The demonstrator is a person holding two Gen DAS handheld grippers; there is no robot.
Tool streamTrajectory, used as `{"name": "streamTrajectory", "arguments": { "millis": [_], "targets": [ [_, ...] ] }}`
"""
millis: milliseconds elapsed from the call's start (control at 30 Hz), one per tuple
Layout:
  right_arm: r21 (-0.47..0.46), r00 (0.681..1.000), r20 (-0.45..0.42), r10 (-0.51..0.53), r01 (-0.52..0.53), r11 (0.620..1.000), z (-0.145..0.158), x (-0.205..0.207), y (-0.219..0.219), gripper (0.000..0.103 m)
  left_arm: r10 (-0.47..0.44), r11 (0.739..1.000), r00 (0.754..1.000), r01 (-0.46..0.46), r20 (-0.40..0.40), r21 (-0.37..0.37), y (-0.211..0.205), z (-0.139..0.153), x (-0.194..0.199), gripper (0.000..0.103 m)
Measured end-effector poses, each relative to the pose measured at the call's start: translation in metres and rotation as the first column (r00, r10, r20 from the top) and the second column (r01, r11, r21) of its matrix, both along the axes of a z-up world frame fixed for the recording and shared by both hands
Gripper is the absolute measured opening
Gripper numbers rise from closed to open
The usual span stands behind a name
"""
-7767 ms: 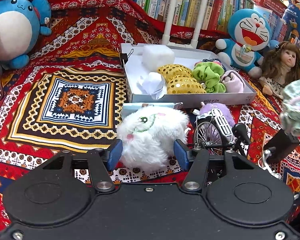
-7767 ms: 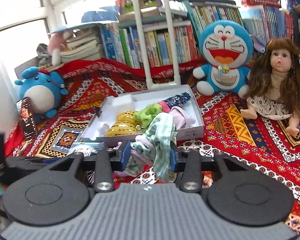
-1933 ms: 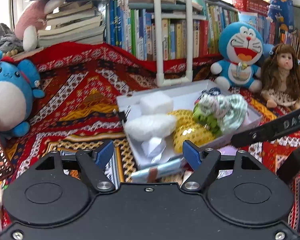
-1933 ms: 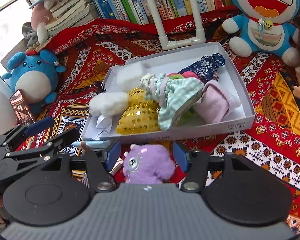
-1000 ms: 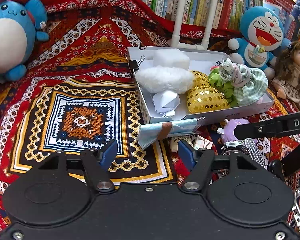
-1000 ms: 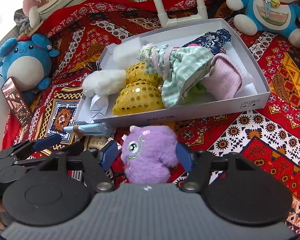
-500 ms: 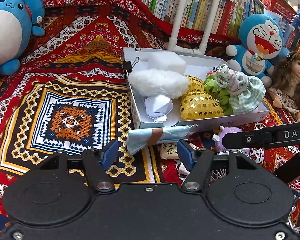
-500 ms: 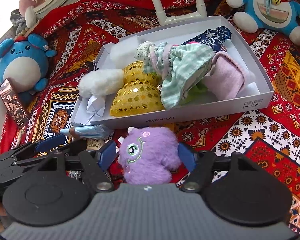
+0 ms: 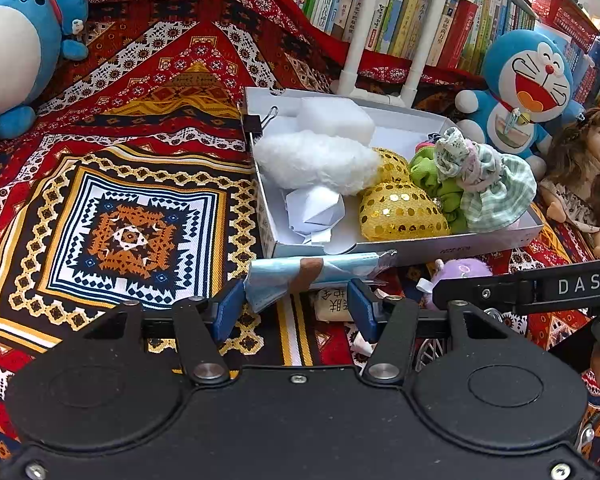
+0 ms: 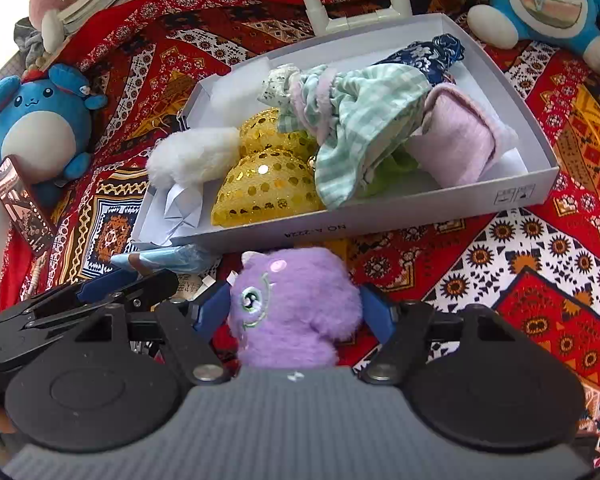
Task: Organize soft objects
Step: 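Close the left tool on the mask packet while the right tool grips the purple plush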
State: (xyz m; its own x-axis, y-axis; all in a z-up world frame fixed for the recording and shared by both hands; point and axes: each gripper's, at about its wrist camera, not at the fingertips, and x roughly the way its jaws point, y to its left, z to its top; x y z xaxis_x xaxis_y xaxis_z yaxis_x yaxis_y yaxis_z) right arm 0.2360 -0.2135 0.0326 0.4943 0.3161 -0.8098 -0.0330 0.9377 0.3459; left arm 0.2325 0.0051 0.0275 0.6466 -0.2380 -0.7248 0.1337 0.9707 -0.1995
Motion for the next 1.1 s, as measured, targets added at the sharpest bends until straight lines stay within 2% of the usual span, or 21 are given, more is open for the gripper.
{"name": "streamTrajectory", "arguments": {
  "millis": [133,233,400,533,633,667,733,800,1100],
  "targets": [
    [-0.005,1.000,0.002,0.004,-0.004,1.000,0.000,0.001,0.001,0.081,0.007,1.000,1.000,-0.007,-0.008,-0.020,0.001,-0.001,0.002,0.058],
    [-0.002,1.000,0.004,0.004,-0.004,1.000,0.000,0.001,0.000,0.081,0.013,0.997,1.000,-0.014,-0.022,-0.070,0.005,-0.001,0.005,0.063],
    [-0.007,1.000,0.007,0.009,-0.009,1.000,-0.001,0.001,0.001,0.081,0.030,0.994,0.999,-0.034,-0.038,-0.106,0.009,-0.001,0.008,0.061],
    [-0.014,1.000,0.010,0.013,-0.012,1.000,-0.001,0.001,0.002,0.081,0.038,0.995,0.999,-0.042,-0.039,-0.093,0.008,-0.002,0.007,0.053],
    [-0.013,1.000,0.010,0.012,-0.012,1.000,-0.001,0.001,0.003,0.081,0.047,0.994,0.998,-0.051,-0.040,-0.100,0.011,-0.001,0.006,0.041],
    [-0.012,1.000,0.011,0.010,-0.010,1.000,-0.001,0.001,0.002,0.079,0.046,0.993,0.998,-0.050,-0.046,-0.105,0.012,-0.001,0.005,0.033],
    [-0.012,1.000,0.012,0.007,-0.007,1.000,-0.001,0.000,0.002,0.070,0.047,0.992,0.997,-0.053,-0.057,-0.111,0.014,-0.002,0.003,0.027],
    [-0.007,1.000,0.009,0.007,-0.006,1.000,0.001,-0.001,0.002,0.068,0.046,0.994,0.997,-0.052,-0.056,-0.098,0.015,-0.001,0.000,0.019],
    [-0.005,1.000,0.029,0.001,-0.001,1.000,0.010,-0.010,-0.003,0.067,0.053,0.993,0.998,-0.057,-0.037,-0.108,0.021,0.008,-0.011,0.016]
  ]
}}
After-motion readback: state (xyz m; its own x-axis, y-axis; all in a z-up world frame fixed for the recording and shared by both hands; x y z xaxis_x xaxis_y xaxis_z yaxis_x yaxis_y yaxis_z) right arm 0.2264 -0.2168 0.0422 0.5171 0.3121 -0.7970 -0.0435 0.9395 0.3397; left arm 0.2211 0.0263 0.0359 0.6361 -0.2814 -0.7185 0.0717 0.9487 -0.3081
